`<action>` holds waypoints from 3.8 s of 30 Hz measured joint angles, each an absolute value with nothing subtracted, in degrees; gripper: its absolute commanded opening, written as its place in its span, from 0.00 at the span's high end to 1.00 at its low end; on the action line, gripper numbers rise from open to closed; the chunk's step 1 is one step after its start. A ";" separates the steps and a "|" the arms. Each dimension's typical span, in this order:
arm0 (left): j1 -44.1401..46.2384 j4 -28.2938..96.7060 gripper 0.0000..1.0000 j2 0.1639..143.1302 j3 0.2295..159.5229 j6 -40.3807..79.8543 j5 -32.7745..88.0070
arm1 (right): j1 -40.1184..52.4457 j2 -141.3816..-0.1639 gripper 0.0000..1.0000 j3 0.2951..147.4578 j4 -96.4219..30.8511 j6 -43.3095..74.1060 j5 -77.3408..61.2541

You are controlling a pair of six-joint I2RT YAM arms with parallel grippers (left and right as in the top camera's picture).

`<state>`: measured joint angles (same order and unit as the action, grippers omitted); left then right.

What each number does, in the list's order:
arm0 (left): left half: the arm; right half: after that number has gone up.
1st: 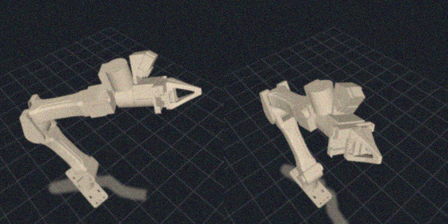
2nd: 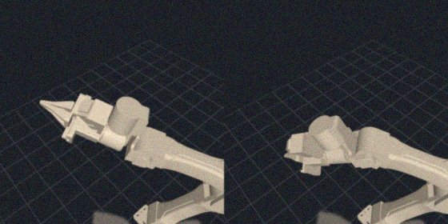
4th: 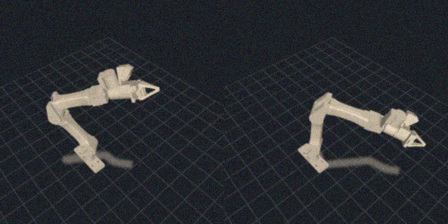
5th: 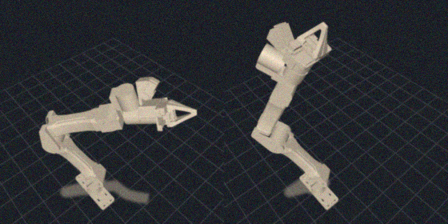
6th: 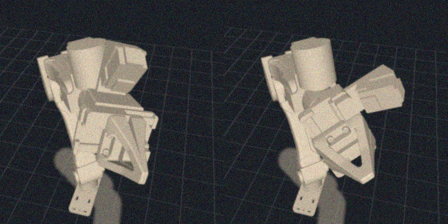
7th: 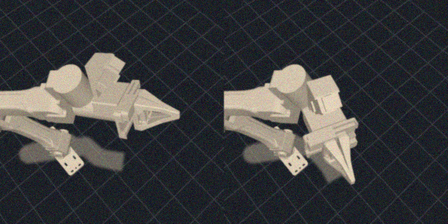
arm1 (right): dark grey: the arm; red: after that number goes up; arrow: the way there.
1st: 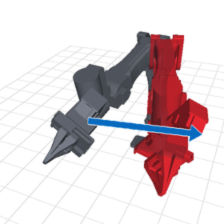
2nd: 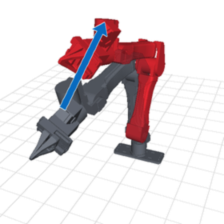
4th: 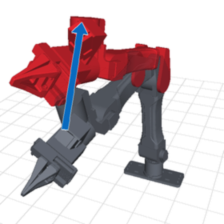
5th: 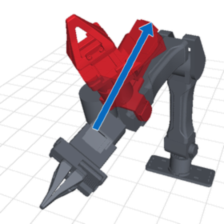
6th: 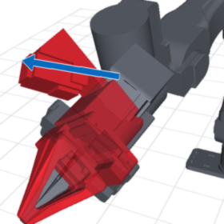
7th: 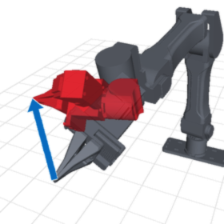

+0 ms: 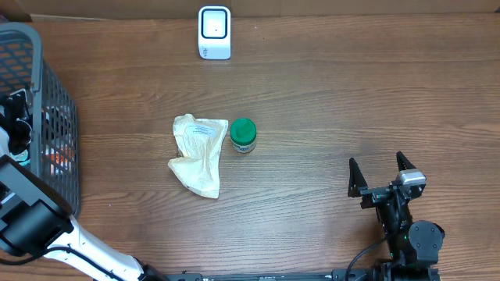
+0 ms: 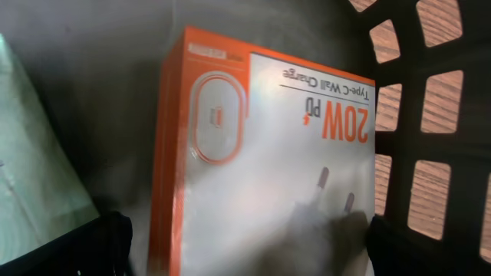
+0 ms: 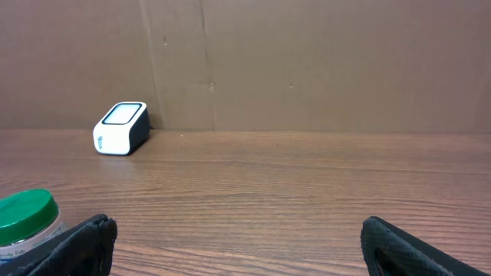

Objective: Scan the item barcode
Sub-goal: 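Grasp the orange 20W charger box with the left gripper and lift, then carry the orange box right of the jar and release it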

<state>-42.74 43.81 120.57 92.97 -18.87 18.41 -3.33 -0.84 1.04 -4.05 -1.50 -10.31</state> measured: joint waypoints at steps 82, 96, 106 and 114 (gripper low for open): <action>26.70 53.01 0.94 113.19 103.72 13.04 26.15 | -3.33 -0.84 0.00 1.04 -4.05 -1.48 -10.28; 36.62 50.43 0.26 120.79 103.68 36.23 9.63 | -3.33 -0.84 0.00 1.04 -4.03 -1.50 -10.31; 33.34 52.62 0.00 120.79 104.40 35.03 9.15 | -3.33 -0.84 0.00 1.04 -4.05 -1.48 -10.31; 29.82 60.40 0.01 117.43 114.98 29.06 9.47 | -3.33 -0.84 0.00 1.04 -4.05 -1.50 -10.28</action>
<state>29.82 60.40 117.43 114.98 29.06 9.47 -3.33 -0.84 1.04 -4.05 -1.50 -10.28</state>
